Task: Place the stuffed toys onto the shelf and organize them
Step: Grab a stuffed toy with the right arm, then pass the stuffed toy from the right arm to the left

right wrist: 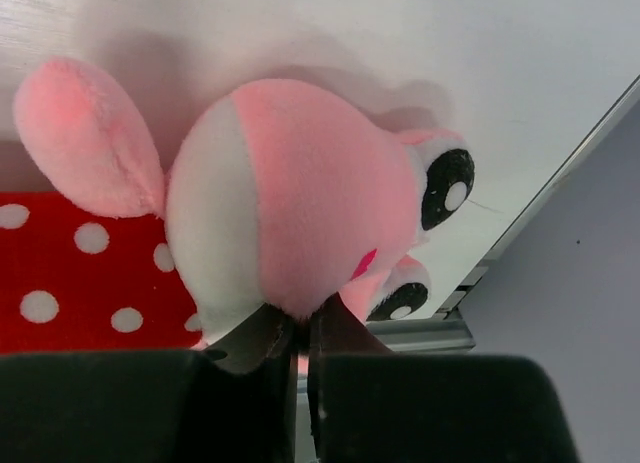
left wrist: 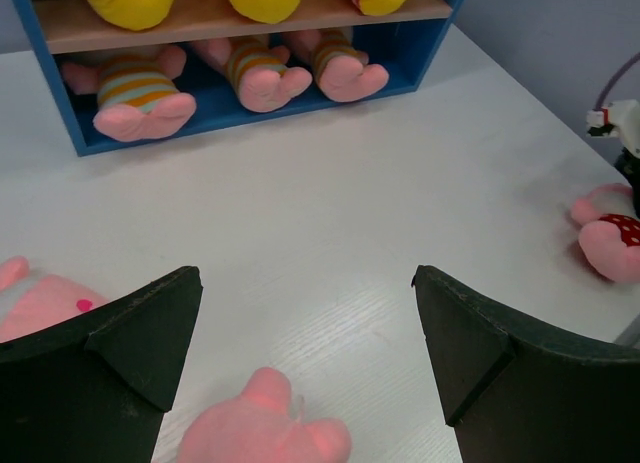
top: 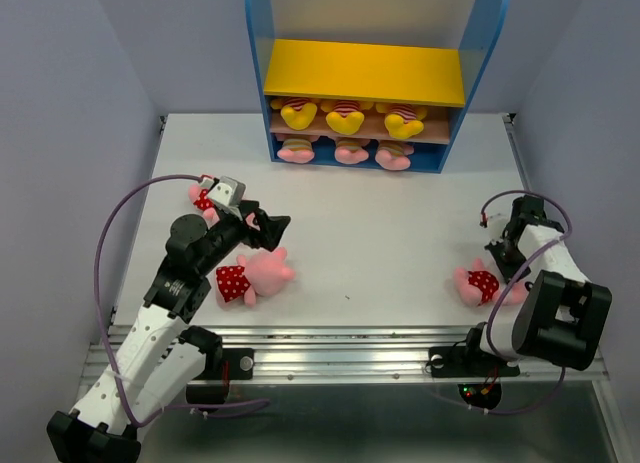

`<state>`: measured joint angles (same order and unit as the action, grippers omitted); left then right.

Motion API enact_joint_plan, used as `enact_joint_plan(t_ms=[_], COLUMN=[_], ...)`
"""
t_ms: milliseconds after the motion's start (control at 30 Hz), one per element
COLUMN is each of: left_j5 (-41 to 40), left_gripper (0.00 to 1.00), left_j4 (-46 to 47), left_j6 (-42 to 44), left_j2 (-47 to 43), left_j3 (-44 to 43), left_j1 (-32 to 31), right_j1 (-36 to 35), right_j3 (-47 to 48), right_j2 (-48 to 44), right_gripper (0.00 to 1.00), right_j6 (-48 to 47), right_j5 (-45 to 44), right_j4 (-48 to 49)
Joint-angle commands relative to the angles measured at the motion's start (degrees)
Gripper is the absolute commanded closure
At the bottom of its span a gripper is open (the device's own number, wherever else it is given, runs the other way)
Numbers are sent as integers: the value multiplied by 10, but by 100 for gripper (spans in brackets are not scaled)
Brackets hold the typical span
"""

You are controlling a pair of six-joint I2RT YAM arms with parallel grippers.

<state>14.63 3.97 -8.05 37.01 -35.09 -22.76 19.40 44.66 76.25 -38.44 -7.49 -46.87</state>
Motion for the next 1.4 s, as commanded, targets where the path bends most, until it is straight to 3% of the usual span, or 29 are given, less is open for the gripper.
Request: enact_joint_plan(t_ms=[0, 200, 333, 467, 600, 700, 867, 1100, 1367], left_j5=[102, 225, 298, 268, 188, 142, 88, 43, -7], left_gripper=[1, 1, 1, 1, 1, 1, 1, 1, 4], left_j4=[67, 139, 214, 218, 221, 223, 207, 134, 73], left_j6=[-17, -62, -149, -161, -159, -159, -144, -138, -219], left_j2=[0, 45, 95, 139, 177, 240, 320, 421, 491], left_j3=[10, 27, 41, 28, 10, -18, -91, -209, -268], left_j1=[0, 1, -9, -51, -157, -204, -280, -339, -370], right_j1=[3, 3, 3, 3, 3, -9, -52, -146, -157], right_j3=[-27, -17, 9, 44, 78, 95, 85, 51, 40], right_j2=[-6, -122, -198, -218, -206, -198, -209, -232, -231], right_gripper=[99, 99, 99, 99, 99, 99, 99, 99, 99], right_j6=[-16, -88, -144, -183, -211, -225, -234, -202, -169], right_j5=[107, 211, 308, 405, 510, 540, 532, 443, 380], right_j4=[48, 13, -32, -72, -110, -126, -119, -73, -9])
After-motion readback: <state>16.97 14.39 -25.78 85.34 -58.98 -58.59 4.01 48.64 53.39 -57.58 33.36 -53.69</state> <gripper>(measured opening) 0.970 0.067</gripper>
